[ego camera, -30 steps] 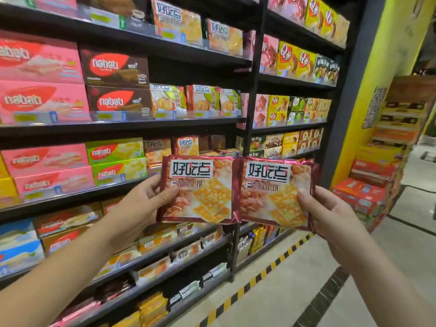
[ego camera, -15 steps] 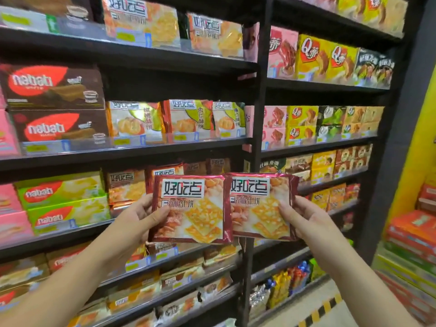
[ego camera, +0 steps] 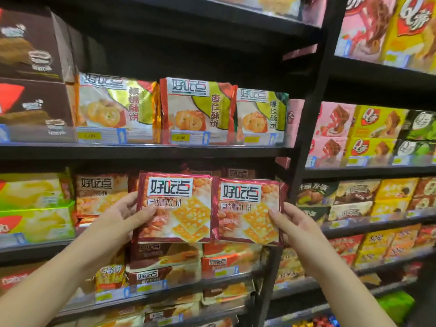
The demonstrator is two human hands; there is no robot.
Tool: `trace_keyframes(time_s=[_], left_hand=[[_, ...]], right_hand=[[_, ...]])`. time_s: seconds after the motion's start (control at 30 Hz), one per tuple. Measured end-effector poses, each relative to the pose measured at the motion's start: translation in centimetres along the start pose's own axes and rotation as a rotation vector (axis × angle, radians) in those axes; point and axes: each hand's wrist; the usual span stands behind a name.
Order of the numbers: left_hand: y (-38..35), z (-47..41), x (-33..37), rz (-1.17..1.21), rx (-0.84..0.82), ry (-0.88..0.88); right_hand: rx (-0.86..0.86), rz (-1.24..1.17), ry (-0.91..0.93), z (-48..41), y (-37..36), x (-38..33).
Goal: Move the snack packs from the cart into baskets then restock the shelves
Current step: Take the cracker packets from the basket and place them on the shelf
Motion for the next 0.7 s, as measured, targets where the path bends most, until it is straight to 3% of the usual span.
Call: trace_keyframes(time_s=[0.7], left_hand=[[-4.6,-4.4,-0.1,-0.096,0.271,0.065]], right_hand=[[-0.288,0.113,-0.003,-16.1,3.9,1.9]])
Point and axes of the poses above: each hand's wrist, its own z-axis away from the middle knuckle, its own y-axis out of the back of the hand, x = y × z, and after that the axes turned 13 degrees about -z, right-handed
